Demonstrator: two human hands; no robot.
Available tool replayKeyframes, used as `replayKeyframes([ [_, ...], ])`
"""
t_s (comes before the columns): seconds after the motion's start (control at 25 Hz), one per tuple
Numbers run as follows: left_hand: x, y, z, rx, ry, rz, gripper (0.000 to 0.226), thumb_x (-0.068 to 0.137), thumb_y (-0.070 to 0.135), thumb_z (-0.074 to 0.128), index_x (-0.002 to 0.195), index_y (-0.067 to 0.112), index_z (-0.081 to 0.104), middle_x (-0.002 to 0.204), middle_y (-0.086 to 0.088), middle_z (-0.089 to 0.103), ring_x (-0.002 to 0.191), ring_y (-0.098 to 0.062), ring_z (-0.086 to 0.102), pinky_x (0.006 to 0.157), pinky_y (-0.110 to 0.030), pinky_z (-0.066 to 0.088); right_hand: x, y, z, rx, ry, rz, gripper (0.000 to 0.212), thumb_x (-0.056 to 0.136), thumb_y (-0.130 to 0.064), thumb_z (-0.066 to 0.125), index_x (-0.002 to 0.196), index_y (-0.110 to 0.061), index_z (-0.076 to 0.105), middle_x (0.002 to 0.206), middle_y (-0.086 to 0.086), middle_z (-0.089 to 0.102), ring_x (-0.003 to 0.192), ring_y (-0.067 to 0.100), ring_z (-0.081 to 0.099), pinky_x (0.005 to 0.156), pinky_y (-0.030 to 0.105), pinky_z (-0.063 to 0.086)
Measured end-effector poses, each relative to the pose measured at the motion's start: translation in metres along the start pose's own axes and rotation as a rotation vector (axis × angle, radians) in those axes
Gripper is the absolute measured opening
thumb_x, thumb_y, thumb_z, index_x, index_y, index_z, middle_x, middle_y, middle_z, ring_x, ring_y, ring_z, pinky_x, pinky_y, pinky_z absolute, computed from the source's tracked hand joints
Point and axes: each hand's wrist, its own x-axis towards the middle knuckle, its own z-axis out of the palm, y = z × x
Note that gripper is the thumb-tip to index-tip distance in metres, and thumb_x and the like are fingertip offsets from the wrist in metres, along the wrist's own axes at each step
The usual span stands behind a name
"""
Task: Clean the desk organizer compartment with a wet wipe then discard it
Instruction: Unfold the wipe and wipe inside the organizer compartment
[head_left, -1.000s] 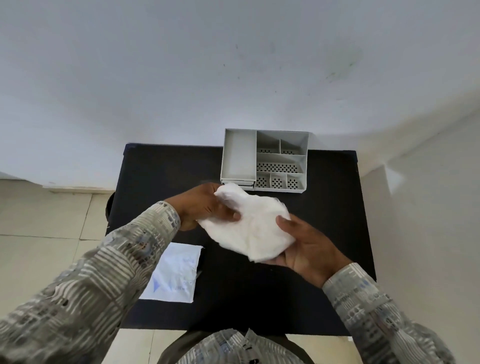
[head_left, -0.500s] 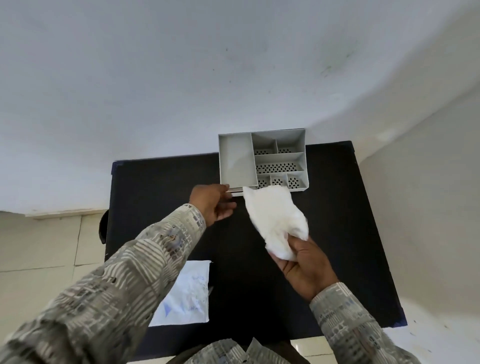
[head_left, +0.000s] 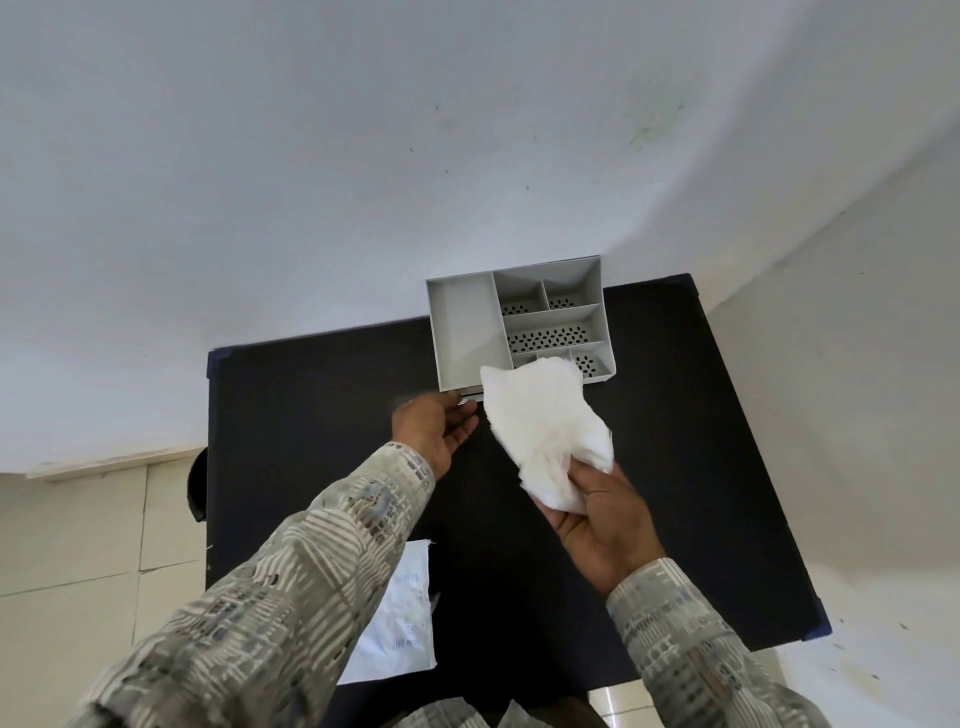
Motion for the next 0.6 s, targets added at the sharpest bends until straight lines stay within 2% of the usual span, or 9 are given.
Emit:
replayKeyframes([
  [0.08,0.0,-0.001,0.001,0.0,0.0,-0.012,0.01,0.102,0.001,0.061,0.102,0.004,0.07,0.109,-0.015,0.076,0.075,-0.02,0.072,0.062,-0.037,0.062,-0.001,0.0,-0.002,-0.006,0.002,-0.007,0.038,0.102,-0.003,0.059,0.136,-0.019,0.065,0.128,0.011,0.077,0.114,0.036,0.075,0.077,0.047,0.066],
  [0.16,-0.002,-0.004,0.0,0.039,0.021,-0.004,0.012,0.101,0.005,0.064,0.111,0.003,0.072,0.098,-0.01,0.075,0.068,-0.017,0.069,0.051,-0.032,0.061,-0.001,0.0,-0.006,-0.009,0.018,-0.005,0.037,0.102,-0.002,0.059,0.135,-0.018,0.065,0.126,0.012,0.077,0.113,0.037,0.075,0.075,0.046,0.067],
  [0.24,-0.007,-0.014,-0.006,0.096,0.033,0.005,0.019,0.101,0.007,0.066,0.119,0.003,0.07,0.098,-0.01,0.076,0.065,-0.015,0.069,0.047,-0.027,0.059,-0.002,-0.001,-0.011,-0.007,0.035,-0.001,0.036,0.102,-0.002,0.058,0.134,-0.018,0.066,0.125,0.012,0.078,0.114,0.038,0.074,0.075,0.046,0.067],
  [0.44,-0.023,-0.052,-0.034,0.16,0.016,-0.022,0.028,0.097,0.006,0.067,0.125,0.003,0.065,0.106,-0.012,0.078,0.06,-0.016,0.068,0.05,-0.03,0.06,-0.002,0.0,-0.022,-0.013,0.069,0.013,0.035,0.102,-0.002,0.056,0.131,-0.019,0.067,0.122,0.011,0.079,0.112,0.038,0.075,0.079,0.048,0.067],
  [0.6,-0.035,-0.066,-0.049,0.167,-0.001,-0.043,0.02,0.096,0.004,0.069,0.108,0.015,0.058,0.111,-0.015,0.078,0.062,-0.02,0.068,0.058,-0.035,0.063,-0.001,0.0,-0.025,-0.009,0.078,0.026,0.033,0.102,0.0,0.055,0.129,-0.017,0.067,0.123,0.012,0.078,0.115,0.039,0.073,0.08,0.05,0.067],
])
